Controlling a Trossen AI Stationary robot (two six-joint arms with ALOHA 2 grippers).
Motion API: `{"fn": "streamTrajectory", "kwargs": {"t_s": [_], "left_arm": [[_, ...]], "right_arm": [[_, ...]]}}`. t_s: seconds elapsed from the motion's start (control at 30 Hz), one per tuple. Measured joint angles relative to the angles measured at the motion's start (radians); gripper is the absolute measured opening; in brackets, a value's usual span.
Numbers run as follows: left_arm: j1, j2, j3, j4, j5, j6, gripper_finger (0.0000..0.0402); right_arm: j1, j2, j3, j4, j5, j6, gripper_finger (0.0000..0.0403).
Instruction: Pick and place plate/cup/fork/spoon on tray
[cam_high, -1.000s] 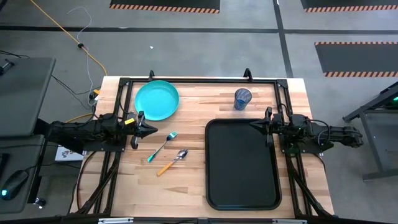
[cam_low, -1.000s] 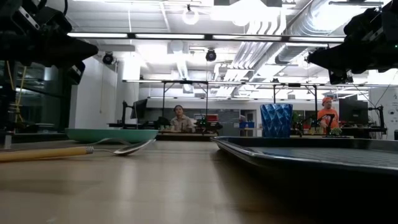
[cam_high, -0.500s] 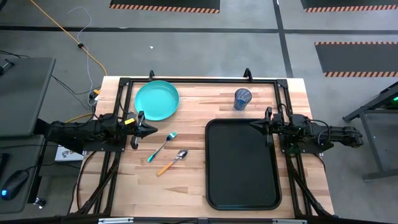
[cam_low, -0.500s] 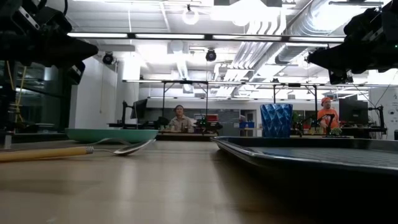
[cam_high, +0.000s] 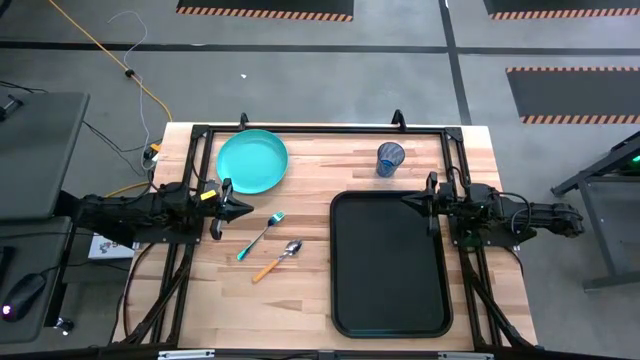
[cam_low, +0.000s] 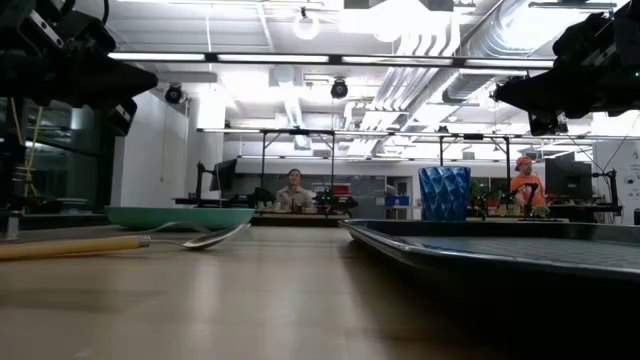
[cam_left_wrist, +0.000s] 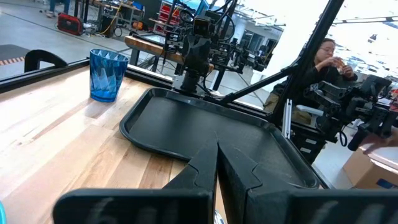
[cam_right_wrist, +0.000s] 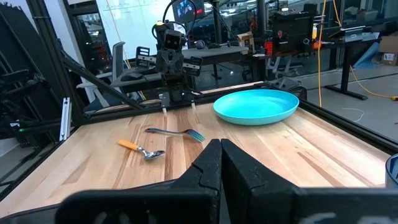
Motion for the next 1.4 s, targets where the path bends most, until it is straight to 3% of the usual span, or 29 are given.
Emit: {"fn": "streamTrajectory", "kwargs": {"t_s": [0.53, 0.77, 0.87, 1.0, 1.2, 1.4], "left_arm": [[0.000, 0.000, 0.000, 0.000, 0.000, 0.000, 0.0003], [0.000, 0.000, 0.000, 0.000, 0.000, 0.000, 0.0003], [0.000, 0.000, 0.000, 0.000, 0.000, 0.000, 0.0003], [0.000, 0.000, 0.000, 0.000, 0.000, 0.000, 0.0003], [0.000, 0.000, 0.000, 0.000, 0.000, 0.000, 0.0003], [0.000, 0.000, 0.000, 0.000, 0.000, 0.000, 0.0003]], "right_arm": [[0.000, 0.000, 0.000, 0.020, 0.003, 0.003, 0.0000], [0.000, 0.000, 0.000, 0.292, 0.008, 0.253, 0.0000], [0.000, 0.000, 0.000, 0.462, 0.082, 0.409, 0.0000], [0.000, 0.000, 0.000, 0.571, 0.303, 0.603, 0.0000], [0.000, 0.081, 0.037, 0.492, 0.411, 0.774, 0.0012], [-0.009, 0.325, 0.266, 0.245, 0.441, 0.778, 0.0095]]}}
